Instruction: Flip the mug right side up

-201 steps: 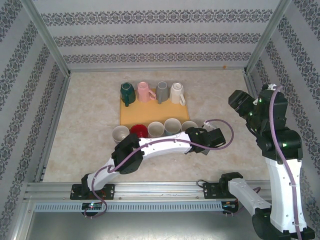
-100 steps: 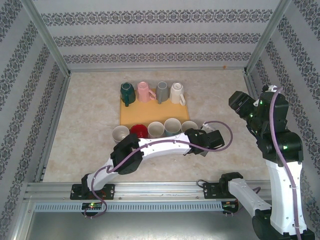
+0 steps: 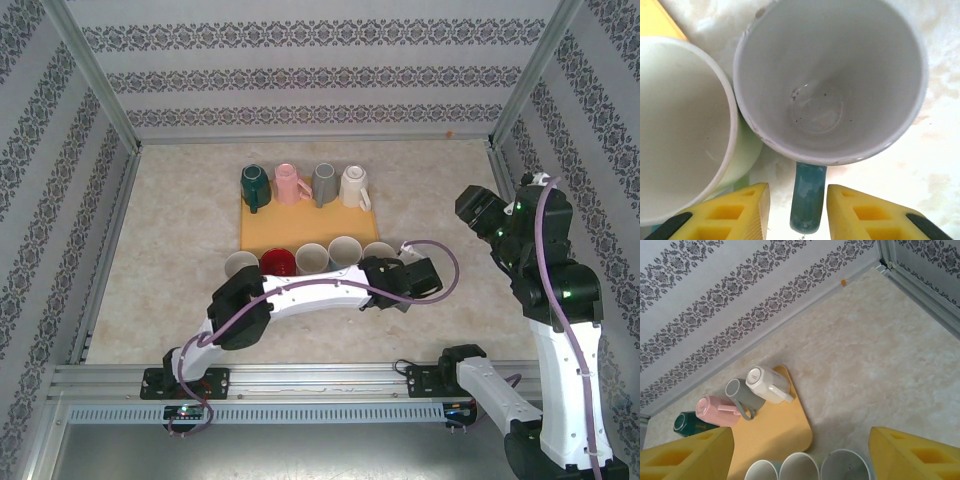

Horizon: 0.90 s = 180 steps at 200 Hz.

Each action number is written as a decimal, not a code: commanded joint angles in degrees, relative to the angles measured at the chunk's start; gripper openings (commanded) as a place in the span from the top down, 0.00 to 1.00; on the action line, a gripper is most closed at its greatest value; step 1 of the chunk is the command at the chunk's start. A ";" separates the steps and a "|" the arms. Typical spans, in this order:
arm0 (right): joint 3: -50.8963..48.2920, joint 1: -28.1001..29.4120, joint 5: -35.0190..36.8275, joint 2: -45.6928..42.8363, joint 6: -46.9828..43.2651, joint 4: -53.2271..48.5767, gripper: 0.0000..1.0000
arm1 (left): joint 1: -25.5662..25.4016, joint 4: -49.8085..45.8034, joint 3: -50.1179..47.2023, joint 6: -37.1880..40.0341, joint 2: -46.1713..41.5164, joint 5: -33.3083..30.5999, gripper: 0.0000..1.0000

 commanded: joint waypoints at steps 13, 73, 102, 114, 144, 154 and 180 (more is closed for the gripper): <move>-0.11 -0.29 -0.82 0.55 2.33 0.61 0.26 | 1.59 4.08 -2.67 4.23 -7.67 1.68 0.59; -0.98 3.43 1.77 6.74 4.56 3.49 0.27 | 15.13 2.65 -10.82 5.24 -23.96 11.47 0.49; 0.10 6.78 -1.33 14.77 1.93 7.50 0.27 | 24.12 -6.56 -10.13 1.88 -28.15 14.92 0.49; 3.00 9.22 -1.68 19.69 -1.69 8.41 0.26 | 27.20 -10.33 -9.79 1.16 -29.47 15.69 0.49; 14.66 14.43 -4.81 34.46 -16.64 6.66 0.20 | 32.22 -13.69 -12.53 3.10 -34.96 20.05 0.47; 16.80 15.71 -5.23 38.43 -23.36 7.70 0.17 | 33.43 -12.46 -15.04 3.54 -37.98 21.59 0.46; 19.75 15.58 -1.83 47.87 -32.19 13.20 0.04 | 36.07 -7.64 -22.38 3.04 -46.38 25.50 0.44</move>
